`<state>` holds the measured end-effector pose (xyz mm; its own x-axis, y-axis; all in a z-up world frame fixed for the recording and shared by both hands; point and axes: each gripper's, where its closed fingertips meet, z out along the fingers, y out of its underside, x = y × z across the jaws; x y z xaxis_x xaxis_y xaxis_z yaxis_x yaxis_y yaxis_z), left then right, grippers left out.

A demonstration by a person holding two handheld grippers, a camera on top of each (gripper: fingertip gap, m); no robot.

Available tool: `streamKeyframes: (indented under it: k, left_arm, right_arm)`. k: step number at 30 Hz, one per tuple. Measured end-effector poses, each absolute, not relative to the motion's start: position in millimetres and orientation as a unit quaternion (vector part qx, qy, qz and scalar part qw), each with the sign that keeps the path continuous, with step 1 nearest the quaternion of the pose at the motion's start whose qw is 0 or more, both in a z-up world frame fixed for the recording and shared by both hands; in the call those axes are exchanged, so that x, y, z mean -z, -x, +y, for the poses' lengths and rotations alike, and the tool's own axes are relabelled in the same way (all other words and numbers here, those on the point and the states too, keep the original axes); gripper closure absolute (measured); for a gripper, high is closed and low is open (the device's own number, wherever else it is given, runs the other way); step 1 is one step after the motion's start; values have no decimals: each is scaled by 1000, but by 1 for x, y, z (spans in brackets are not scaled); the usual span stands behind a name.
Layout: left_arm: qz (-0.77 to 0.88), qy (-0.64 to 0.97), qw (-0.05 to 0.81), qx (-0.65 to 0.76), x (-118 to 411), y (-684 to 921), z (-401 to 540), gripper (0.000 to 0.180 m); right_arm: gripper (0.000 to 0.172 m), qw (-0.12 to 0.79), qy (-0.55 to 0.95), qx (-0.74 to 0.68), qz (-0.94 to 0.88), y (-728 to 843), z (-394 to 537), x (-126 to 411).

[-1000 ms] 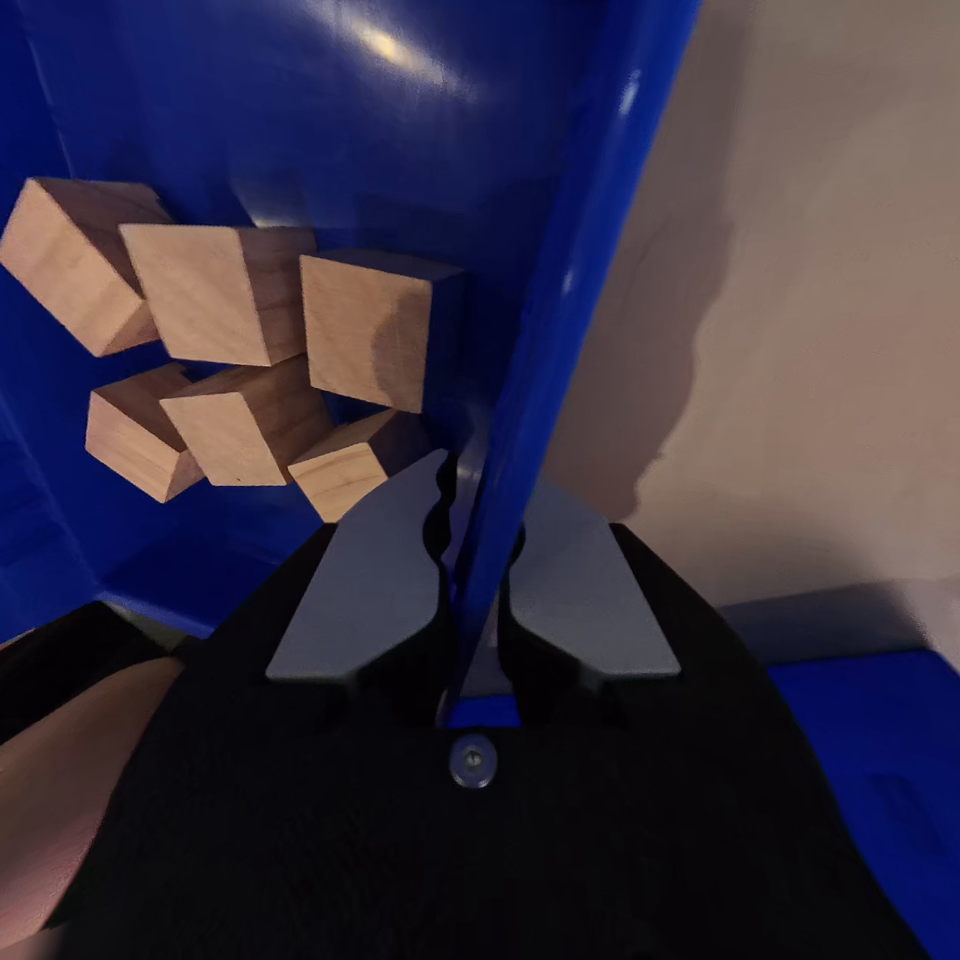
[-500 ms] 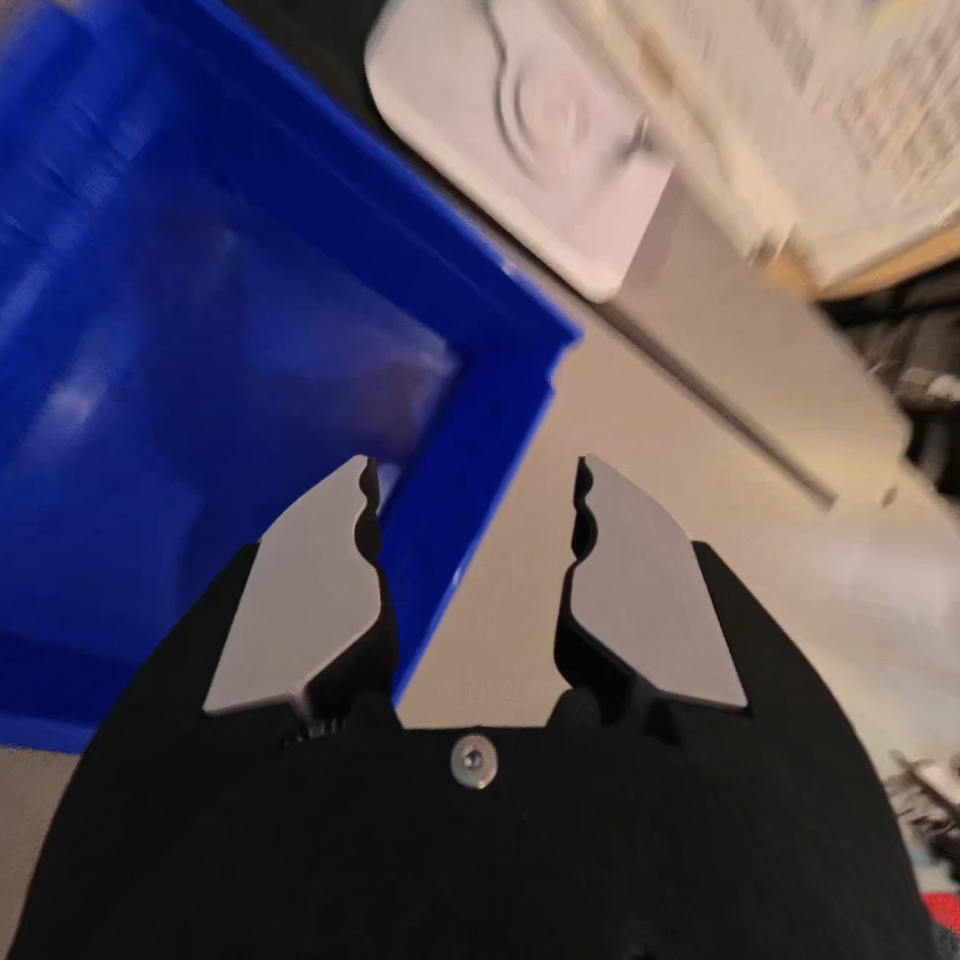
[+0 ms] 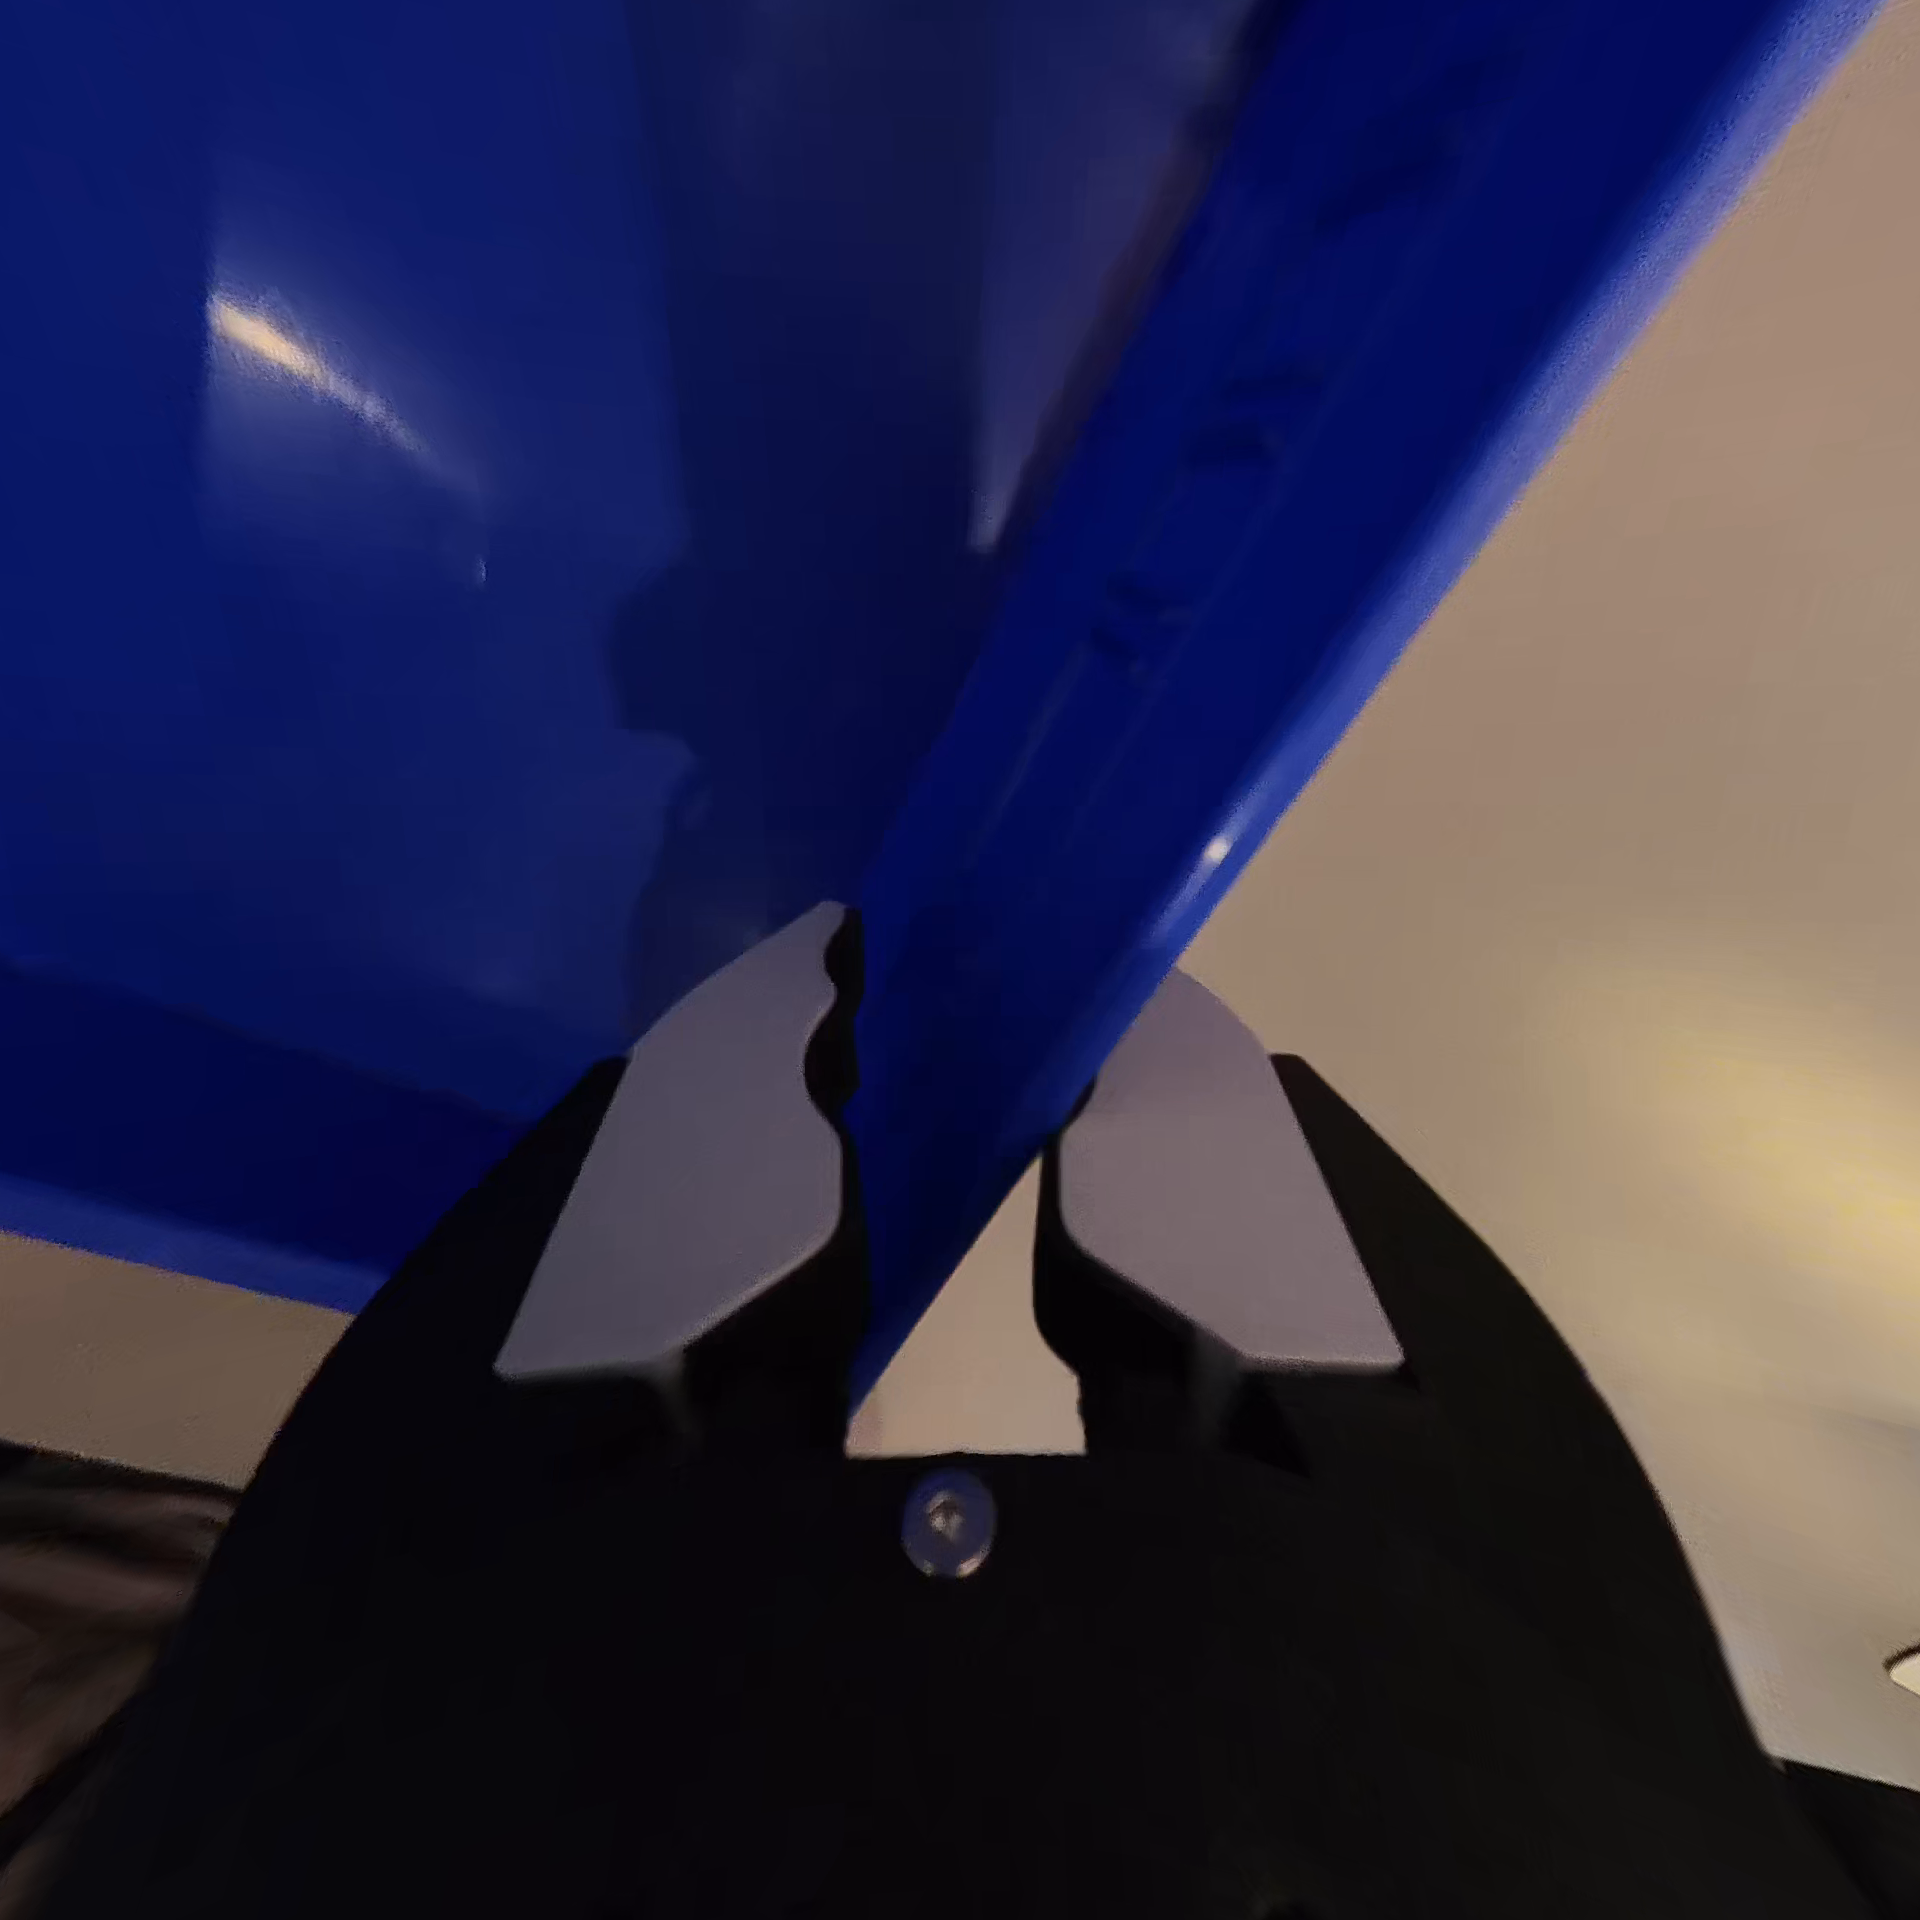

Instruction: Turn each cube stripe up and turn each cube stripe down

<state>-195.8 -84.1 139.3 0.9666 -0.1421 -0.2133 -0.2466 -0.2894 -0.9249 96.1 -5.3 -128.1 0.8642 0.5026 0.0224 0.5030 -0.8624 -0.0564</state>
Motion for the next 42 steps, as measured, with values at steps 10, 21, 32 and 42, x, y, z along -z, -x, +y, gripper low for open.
streamKeyframes:
  k: [10,21,32,42]
  left_arm:
    - [151,809,566,-51,-130,178,-79,113]
    - [157,815,553,-78,-123,172,-72,115]
    - [111,828,542,-91,-121,207,-71,113]
    - [0,849,518,-100,-111,291,-87,114]
  right_arm:
    - [165,20,977,-73,-200,-186,9,129]
    - [165,26,994,-70,-83,-341,13,130]
    - [164,25,997,-67,-29,-430,-9,131]
    - [161,37,998,-54,-14,-457,-16,131]
